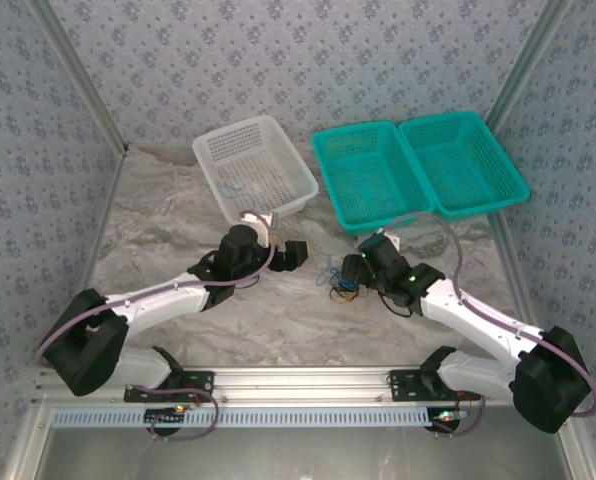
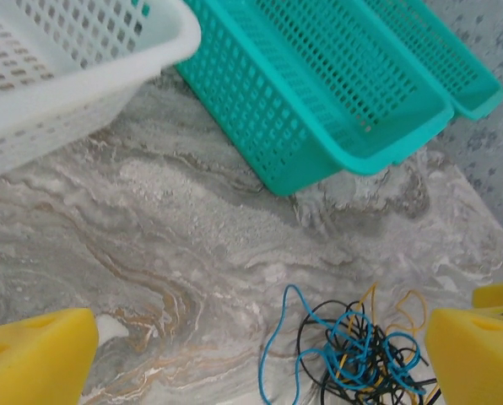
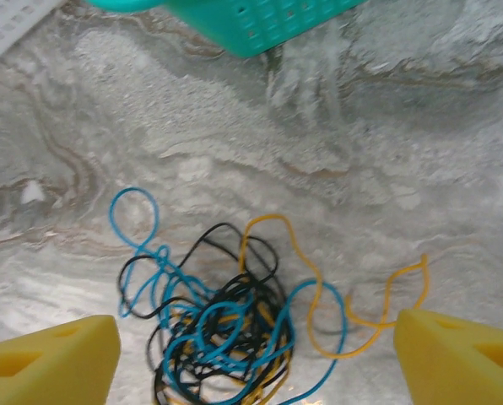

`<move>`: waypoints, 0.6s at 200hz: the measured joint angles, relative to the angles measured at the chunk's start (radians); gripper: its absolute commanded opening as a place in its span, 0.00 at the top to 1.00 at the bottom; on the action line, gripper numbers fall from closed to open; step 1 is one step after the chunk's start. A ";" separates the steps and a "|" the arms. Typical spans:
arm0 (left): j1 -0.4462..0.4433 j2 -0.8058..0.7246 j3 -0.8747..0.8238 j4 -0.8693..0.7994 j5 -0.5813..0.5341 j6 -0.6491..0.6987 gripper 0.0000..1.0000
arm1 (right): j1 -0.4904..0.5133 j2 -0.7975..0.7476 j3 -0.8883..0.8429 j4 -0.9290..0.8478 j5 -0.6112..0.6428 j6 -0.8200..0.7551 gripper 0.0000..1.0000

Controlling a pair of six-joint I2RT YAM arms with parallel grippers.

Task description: Untangle the cables

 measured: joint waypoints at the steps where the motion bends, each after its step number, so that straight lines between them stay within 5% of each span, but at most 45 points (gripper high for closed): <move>1: 0.000 0.002 0.000 -0.001 0.000 0.000 0.01 | 0.000 0.000 0.000 0.000 -0.002 0.001 0.21; 23: -0.006 0.032 0.006 -0.009 0.003 -0.014 0.01 | -0.003 -0.005 0.003 -0.039 -0.023 -0.001 0.33; 59: -0.035 0.095 0.062 -0.050 0.004 -0.018 0.01 | -0.013 -0.017 0.006 -0.144 -0.048 -0.020 0.41; 120: -0.041 0.164 0.103 -0.056 0.033 -0.036 0.01 | -0.013 -0.094 -0.072 -0.047 -0.194 -0.163 0.56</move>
